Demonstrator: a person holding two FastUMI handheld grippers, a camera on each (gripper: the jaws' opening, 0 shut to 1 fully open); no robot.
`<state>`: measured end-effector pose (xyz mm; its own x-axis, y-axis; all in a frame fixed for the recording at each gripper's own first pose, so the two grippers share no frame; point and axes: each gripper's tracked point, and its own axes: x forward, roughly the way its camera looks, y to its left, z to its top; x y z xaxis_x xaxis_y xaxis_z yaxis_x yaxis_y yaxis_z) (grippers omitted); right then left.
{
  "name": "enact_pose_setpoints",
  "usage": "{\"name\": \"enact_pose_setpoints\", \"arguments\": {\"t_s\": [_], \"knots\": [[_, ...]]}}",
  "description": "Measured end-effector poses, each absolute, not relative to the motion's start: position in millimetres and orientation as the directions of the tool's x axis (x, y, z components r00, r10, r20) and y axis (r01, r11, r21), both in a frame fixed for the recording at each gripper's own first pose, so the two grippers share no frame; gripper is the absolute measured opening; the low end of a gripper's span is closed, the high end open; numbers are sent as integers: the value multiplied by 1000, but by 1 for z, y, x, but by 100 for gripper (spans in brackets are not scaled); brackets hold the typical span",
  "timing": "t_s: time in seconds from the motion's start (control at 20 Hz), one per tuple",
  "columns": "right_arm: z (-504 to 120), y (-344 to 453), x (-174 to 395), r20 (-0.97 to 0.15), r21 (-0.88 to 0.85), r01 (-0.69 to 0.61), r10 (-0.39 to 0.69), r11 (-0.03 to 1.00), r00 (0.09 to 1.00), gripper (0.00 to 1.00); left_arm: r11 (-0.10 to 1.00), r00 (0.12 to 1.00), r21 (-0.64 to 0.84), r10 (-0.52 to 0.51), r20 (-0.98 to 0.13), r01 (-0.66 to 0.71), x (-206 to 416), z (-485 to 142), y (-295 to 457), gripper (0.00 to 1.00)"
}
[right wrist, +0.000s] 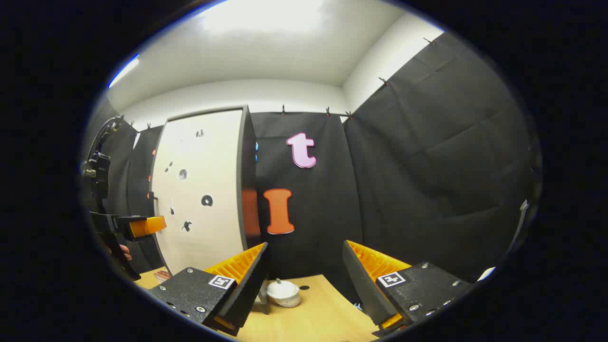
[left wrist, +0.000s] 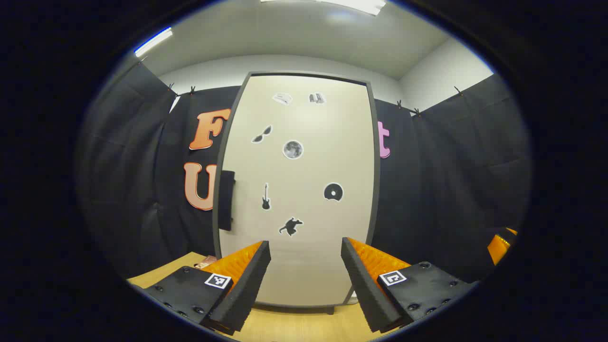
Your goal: Open the cabinet door with the right hand, grasp the bottle in the cabinet with the left hand and place it on the coaster, then close the cabinet door with the right hand.
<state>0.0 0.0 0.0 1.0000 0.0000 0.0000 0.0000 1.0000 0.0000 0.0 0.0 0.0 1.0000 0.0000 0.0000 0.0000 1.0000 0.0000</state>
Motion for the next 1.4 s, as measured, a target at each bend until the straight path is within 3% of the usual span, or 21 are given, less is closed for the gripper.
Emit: {"name": "enact_pose_setpoints", "arguments": {"t_s": [0.05,0.1,0.15,0.25,0.4,0.5,0.65,0.85,1.4], "knots": [[6,13,0,6,-23,-12,12,1000,1000,93,1000,1000,12,2,4,-2,-4,8,13,99],[11,25,0,10,-36,-9,9,999,1000,97,1000,1000,26,0,-5,1,-8,14,26,99],[16,34,-2,13,-33,8,-7,999,1000,89,999,1000,37,-4,-8,4,-12,19,39,99],[19,56,-1,-2,11,29,-29,1000,1000,93,999,1000,42,-17,15,16,-15,36,63,96],[21,101,2,-16,30,-19,19,999,1000,97,999,999,48,-13,44,11,-14,55,97,99],[37,111,6,28,-30,-12,13,999,1000,89,999,999,20,-27,46,26,-15,59,107,97],[37,142,2,9,-106,-64,66,992,998,93,999,999,-6,-34,36,34,-16,56,118,97],[45,168,1,25,-54,-116,118,992,993,93,999,999,-6,-37,11,37,-18,40,123,97],[33,181,14,-45,-93,-114,111,989,993,93,1000,1000,24,11,-5,-11,-22,36,153,99]]}}
